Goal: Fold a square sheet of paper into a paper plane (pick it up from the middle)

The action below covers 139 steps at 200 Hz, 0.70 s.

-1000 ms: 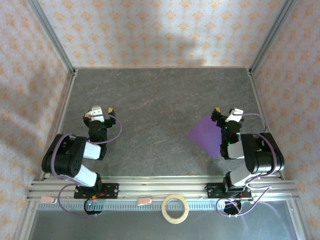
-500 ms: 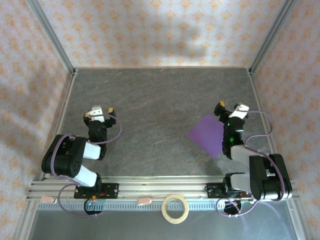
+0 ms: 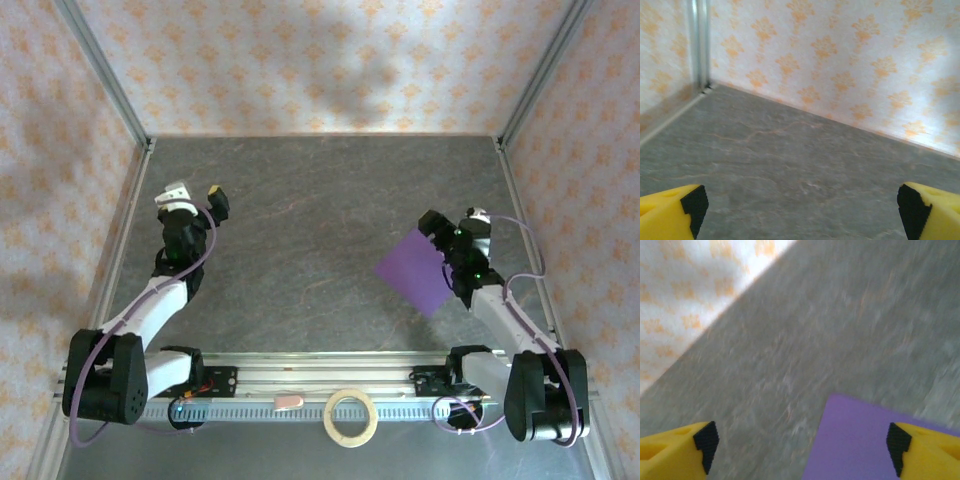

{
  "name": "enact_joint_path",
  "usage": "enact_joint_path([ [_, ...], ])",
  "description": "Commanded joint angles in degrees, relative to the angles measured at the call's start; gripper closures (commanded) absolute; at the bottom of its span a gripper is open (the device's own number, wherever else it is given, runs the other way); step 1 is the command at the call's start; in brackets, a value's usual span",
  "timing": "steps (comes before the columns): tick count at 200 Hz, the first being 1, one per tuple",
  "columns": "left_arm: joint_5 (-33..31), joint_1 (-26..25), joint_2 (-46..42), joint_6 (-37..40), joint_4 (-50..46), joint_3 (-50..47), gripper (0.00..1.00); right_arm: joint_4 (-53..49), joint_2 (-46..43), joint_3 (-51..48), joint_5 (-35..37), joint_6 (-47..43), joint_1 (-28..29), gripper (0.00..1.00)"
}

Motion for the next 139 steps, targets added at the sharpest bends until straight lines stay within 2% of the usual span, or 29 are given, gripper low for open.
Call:
enact_joint_path([
  [1, 4.53, 0.13, -2.16, -7.08, -12.98, 1.85, 0.01, -4.42, 2.29, 0.98, -8.74, 6.38, -0.24, 0.13],
  [27, -1.04, 0.13, -6.62, -15.45, -18.62, 0.31, 0.01, -4.27, 5.53, 0.61, -10.41, 7.62, 0.63, 0.17],
  [56, 1.41, 0.13, -15.36, -17.73, -19.81, -3.99, 0.01, -7.71, 9.06, 0.26, -5.89, 10.62, 1.66, 0.21],
  [71, 6.21, 0.13, -20.72, -15.01, -16.91, -6.65, 0.01, -7.98, 9.08, -1.02, -2.36, 11.71, 2.37, 0.22],
  [89, 9.63, 0.13, -24.65, -13.7, -18.15, -6.43, 0.01, -8.0, 9.92, -1.79, -1.41, 11.54, 3.47, 0.22],
  [111, 11.67, 0.13, -25.14, -13.28, -22.29, -4.2, 0.01, -5.69, 12.49, -2.7, -1.31, 11.5, 4.49, 0.22],
  [139, 15.59, 0.13, -20.9, -12.6, -24.97, -2.09, 0.01, -2.86, 18.57, -1.32, -1.32, 11.72, 6.79, 0.22],
])
